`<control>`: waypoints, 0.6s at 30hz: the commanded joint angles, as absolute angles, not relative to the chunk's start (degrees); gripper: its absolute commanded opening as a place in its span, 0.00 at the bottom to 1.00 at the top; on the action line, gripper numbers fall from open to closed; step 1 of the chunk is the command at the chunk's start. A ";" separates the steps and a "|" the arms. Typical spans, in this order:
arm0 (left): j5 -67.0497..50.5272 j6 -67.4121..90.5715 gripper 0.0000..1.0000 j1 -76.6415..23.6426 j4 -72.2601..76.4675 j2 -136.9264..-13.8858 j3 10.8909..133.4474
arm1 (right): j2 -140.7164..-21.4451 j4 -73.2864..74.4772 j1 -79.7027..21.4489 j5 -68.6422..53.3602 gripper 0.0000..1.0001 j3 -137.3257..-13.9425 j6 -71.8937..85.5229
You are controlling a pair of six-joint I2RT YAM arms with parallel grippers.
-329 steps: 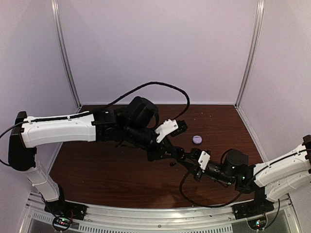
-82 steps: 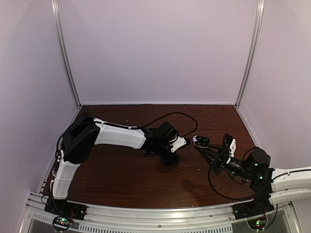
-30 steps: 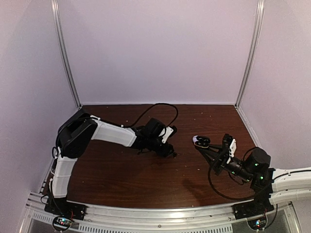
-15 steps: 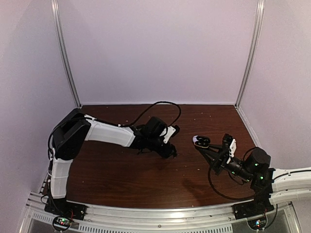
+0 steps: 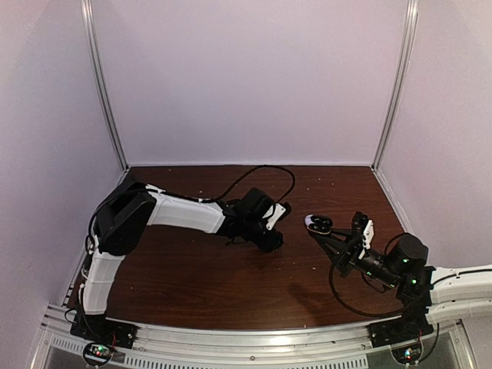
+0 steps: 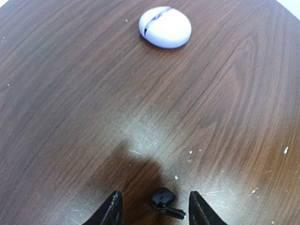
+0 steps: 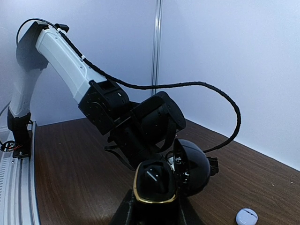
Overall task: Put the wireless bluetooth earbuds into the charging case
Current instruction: Adjust the left earbud at the center of the board, then move the left earbud to the center of the board.
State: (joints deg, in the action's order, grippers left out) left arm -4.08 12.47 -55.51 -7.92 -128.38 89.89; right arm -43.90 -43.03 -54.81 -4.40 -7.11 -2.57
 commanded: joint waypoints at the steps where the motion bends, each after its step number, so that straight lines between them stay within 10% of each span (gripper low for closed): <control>1: -3.93 11.19 0.50 -55.67 -9.14 -130.11 91.84 | -43.16 -43.77 -54.49 -3.49 0.00 -7.57 -2.24; 18: -3.08 4.68 0.36 -55.79 -13.03 -131.95 92.91 | -42.78 -43.25 -54.49 -3.21 0.00 -7.70 -2.11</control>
